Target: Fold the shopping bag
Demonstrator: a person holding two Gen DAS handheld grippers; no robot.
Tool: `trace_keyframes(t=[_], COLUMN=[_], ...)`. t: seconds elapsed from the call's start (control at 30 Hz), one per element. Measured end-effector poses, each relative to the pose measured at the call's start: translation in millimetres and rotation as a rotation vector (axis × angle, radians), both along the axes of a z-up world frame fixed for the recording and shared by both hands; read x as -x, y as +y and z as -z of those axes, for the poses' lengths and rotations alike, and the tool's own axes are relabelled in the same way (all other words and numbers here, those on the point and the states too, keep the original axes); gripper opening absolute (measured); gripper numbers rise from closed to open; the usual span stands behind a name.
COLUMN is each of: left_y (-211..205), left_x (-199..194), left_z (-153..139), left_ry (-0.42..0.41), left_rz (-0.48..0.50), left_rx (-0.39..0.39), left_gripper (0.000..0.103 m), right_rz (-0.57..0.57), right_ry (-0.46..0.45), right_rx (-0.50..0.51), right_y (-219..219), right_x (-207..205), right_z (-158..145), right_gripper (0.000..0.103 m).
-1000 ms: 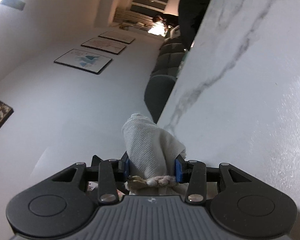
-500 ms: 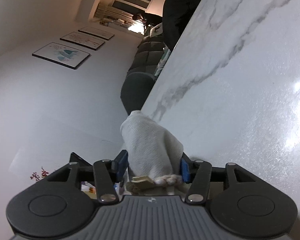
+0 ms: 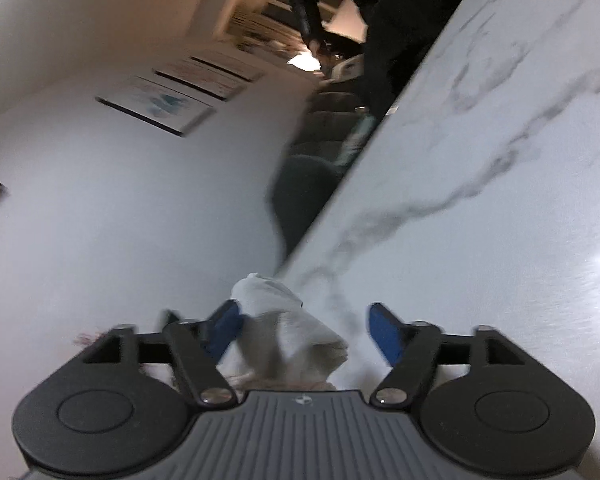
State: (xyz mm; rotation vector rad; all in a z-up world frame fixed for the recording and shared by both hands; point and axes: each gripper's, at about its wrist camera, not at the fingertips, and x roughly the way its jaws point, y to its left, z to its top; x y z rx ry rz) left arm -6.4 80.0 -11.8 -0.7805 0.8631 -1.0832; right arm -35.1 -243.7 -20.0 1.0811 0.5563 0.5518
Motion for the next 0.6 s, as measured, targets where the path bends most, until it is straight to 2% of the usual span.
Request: trace_keyframes(t=[0.1,0.2,0.3,0.33,0.47,0.6], left_y=[3,2,-2,-4,-8,-3], left_x=[1,2,1,2,4,7], left_z=[7,14,20,20,16,4], left_ry=[0.037,0.078,0.096,0.092,0.059,-0.002], left_rz=[0.056,0.106,0.146,0.155,0.145,0.089], left_rx=[0.148,0.277,0.356,0.356,0.303,0.184], left_gripper=[0.058,0.058,0.058,0.058,0.061,0.061], right_rz=[-0.059,-0.11,-0.162,-0.17,-0.128,-0.04], right_ry=[-0.033,-0.06,-0.106,-0.123,-0.182,-0.223], right_rx=[-0.166,-0.286,-0.36,-0.36,-0.233,0.017], right_y=[-2,-1,4,5,11,20], right_x=[-2,-3,-3,-2,7,14], right_z=[6,10,11,9,-4,-28], right_gripper=[0.077,0.078,0.077,0.068,0.056,0.052])
